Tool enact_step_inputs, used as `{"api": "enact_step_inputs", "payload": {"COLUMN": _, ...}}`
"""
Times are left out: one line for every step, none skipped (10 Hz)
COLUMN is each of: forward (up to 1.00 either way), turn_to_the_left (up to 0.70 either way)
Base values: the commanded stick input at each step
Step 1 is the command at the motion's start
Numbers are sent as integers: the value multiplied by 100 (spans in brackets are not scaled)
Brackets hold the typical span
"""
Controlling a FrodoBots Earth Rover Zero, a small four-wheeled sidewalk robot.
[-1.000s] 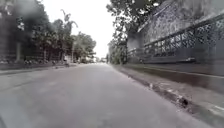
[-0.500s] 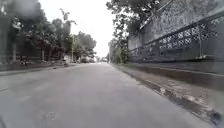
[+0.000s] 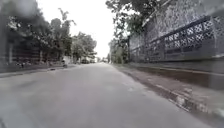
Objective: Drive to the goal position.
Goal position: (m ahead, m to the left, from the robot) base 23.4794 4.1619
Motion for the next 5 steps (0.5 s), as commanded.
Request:
{"api": "enact_step_inputs", "payload": {"forward": 100, "turn_to_the_left": 0}}
{"api": "enact_step_inputs", "payload": {"forward": 100, "turn_to_the_left": 0}}
{"api": "enact_step_inputs", "payload": {"forward": 100, "turn_to_the_left": 0}}
{"api": "enact_step_inputs", "payload": {"forward": 100, "turn_to_the_left": 0}}
{"api": "enact_step_inputs", "payload": {"forward": 100, "turn_to_the_left": 0}}
